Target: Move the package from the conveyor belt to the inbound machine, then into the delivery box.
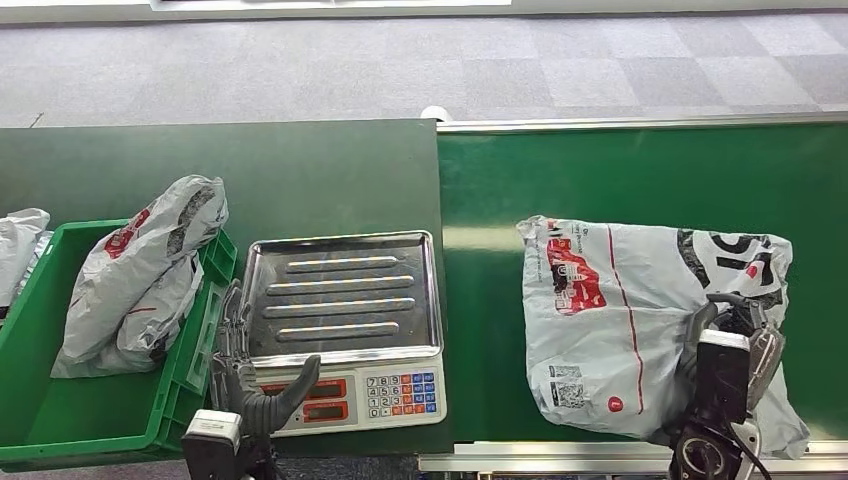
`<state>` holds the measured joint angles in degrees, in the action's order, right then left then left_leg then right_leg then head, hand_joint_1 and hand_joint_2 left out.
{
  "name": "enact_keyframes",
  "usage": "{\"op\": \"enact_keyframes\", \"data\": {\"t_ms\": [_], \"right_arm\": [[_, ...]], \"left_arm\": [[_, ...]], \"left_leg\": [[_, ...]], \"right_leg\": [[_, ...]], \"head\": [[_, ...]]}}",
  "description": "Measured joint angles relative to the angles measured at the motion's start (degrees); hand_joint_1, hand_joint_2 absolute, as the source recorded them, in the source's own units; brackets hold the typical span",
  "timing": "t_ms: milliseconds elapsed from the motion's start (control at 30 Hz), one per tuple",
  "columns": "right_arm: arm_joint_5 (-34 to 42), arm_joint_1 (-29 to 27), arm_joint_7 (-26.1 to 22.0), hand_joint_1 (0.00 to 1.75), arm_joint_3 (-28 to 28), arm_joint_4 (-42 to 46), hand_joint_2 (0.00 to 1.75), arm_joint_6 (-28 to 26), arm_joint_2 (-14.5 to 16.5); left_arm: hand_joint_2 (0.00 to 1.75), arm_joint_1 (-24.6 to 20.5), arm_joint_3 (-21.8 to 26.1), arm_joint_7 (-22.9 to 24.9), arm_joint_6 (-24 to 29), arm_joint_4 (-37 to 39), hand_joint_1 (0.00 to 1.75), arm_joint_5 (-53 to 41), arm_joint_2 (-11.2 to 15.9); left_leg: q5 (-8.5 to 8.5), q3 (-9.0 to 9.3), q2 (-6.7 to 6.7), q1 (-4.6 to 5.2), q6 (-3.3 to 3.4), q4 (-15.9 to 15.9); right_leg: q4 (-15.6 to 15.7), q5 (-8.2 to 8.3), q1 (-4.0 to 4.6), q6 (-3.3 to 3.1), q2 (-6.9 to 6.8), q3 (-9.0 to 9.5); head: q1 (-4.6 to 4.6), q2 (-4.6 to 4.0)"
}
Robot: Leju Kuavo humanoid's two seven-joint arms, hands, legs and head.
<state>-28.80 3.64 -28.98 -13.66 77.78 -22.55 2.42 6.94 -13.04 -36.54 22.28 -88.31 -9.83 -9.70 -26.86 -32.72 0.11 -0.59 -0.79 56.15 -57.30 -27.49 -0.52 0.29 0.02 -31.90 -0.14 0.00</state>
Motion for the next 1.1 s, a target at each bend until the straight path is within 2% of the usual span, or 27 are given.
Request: {"op": "enact_keyframes", "data": {"t_ms": [200,533,600,767,933,1100], "right_arm": [[0.3,-0.6,-0.8,1.75,4.0,8.8,1.75,0.4,0.7],[-1.5,7.1,1.8,1.75,12.9,9.2,1.75,3.9,0.9],[-0.4,8.2,2.7,1.75,14.1,8.8,1.75,6.0,0.9],[2.8,14.2,5.6,1.75,18.6,-1.0,1.75,15.6,2.6],[1.6,20.1,5.3,1.75,24.3,-15.2,1.75,16.2,7.2],[0.9,22.5,5.5,1.75,27.5,-21.6,1.75,18.2,9.4]], "left_arm": [[1.75,-2.4,-1.2,-1.5,0.8,0.0,0.00,0.0,0.0],[1.75,-5.3,-0.7,-1.6,2.6,-0.7,0.00,0.3,0.7],[1.75,-5.5,-0.2,-1.7,2.7,-0.9,0.00,0.6,0.8],[1.75,-8.5,2.0,-1.8,2.3,-0.9,0.00,1.5,0.9],[1.75,-10.9,2.8,-1.8,2.3,-0.6,0.00,1.5,0.7],[1.75,-11.4,3.1,-1.5,2.5,-0.5,0.00,1.4,0.6]], "left_leg": [[0.02,0.05,0.04,0.00,0.01,0.0],[0.07,0.06,0.00,0.00,0.02,0.0],[0.07,0.02,0.03,0.00,0.02,0.0],[0.11,0.04,0.16,-0.01,0.01,0.0],[0.21,0.06,0.09,-0.08,-0.01,0.0],[0.19,-0.04,0.08,-0.07,-0.02,0.0]], "right_leg": [[0.0,0.04,0.00,-0.01,0.01,0.06],[0.0,0.05,0.01,-0.01,-0.01,0.07],[0.0,0.05,0.01,-0.01,0.01,0.05],[0.0,0.08,0.02,-0.06,0.07,0.04],[-0.1,0.13,0.09,-0.13,0.01,0.03],[-0.1,0.12,0.09,-0.13,0.03,-0.03]], "head": [[0.00,0.00],[0.01,0.00],[0.01,0.00],[0.02,0.00],[0.01,0.00],[0.03,0.00]]}}
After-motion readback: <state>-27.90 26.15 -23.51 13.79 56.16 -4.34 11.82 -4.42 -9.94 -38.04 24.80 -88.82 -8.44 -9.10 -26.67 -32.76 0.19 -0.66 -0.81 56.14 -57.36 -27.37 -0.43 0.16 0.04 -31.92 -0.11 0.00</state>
